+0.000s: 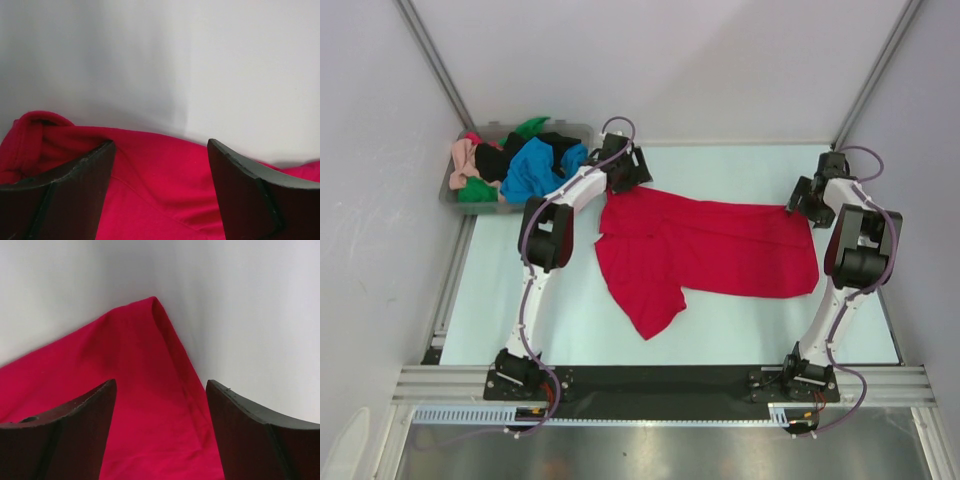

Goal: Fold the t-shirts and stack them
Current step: Fold the tshirt

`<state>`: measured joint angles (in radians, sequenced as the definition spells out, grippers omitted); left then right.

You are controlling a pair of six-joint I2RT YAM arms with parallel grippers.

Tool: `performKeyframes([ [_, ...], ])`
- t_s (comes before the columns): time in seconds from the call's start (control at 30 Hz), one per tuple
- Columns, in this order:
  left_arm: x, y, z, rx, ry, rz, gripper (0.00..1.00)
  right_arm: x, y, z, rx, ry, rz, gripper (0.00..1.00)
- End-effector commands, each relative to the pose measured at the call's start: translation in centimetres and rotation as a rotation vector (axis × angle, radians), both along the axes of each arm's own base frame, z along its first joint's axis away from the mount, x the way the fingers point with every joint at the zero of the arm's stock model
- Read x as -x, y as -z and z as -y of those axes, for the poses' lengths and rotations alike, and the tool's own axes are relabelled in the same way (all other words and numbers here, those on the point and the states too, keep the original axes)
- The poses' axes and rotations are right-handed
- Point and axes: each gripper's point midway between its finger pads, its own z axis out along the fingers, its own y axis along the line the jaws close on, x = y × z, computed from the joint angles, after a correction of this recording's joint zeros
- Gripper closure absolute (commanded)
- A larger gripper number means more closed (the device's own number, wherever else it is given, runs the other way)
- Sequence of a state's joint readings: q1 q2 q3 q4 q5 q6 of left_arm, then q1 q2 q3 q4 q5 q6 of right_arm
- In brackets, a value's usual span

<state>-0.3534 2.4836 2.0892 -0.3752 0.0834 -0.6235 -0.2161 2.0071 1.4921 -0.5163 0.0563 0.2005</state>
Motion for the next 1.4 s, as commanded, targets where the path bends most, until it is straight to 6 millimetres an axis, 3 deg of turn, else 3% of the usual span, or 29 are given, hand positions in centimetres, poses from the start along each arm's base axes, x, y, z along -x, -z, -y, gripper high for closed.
performKeyframes([
  [0.0, 0.2, -0.2, -1.5, -0.051, -0.007, 0.006, 0.18, -1.3, 0.3, -0.5, 0.025, -0.064, -0.009, 0.22],
  [0.33, 0.6, 0.8, -1.7, -0.063, -0.011, -0.014, 0.18, -1.4, 3.7, -0.8, 0.070, -0.103, -0.099, 0.32],
  [0.57, -0.1, 1.0, -1.3, -0.043, -0.027, -0.013, 0.17, -3.4, 5.4, -0.6, 0.097, -0.127, -0.130, 0.30],
  [0.73, -1.3, 1.6, -1.2, -0.038, -0.043, -0.008, 0.17, -6.9, 4.4, 0.0, 0.104, -0.130, -0.061, 0.30],
  [0.8, -2.2, 0.9, -1.2, -0.029, -0.052, 0.013, 0.16, -7.5, 5.1, 0.1, 0.110, -0.138, -0.068, 0.30],
  [0.9, -3.2, 0.7, -1.1, -0.010, -0.062, 0.021, 0.16, -9.3, 4.3, 0.4, 0.117, -0.145, -0.037, 0.31],
  [1.23, -5.7, -0.8, -1.6, 0.044, -0.105, 0.086, 0.15, -12.1, 3.8, 0.2, 0.096, -0.180, 0.034, 0.33],
  [1.3, -5.8, -1.5, -1.4, 0.041, -0.087, 0.105, 0.15, -12.8, 2.9, 0.5, 0.104, -0.182, 0.058, 0.32],
  [1.33, -5.8, -3.1, -1.3, 0.045, -0.077, 0.130, 0.15, -12.7, 2.3, 0.6, 0.105, -0.180, 0.056, 0.30],
  [1.37, -5.7, -4.0, -1.4, 0.039, -0.066, 0.145, 0.15, -13.1, 0.4, 1.0, 0.115, -0.173, 0.087, 0.29],
])
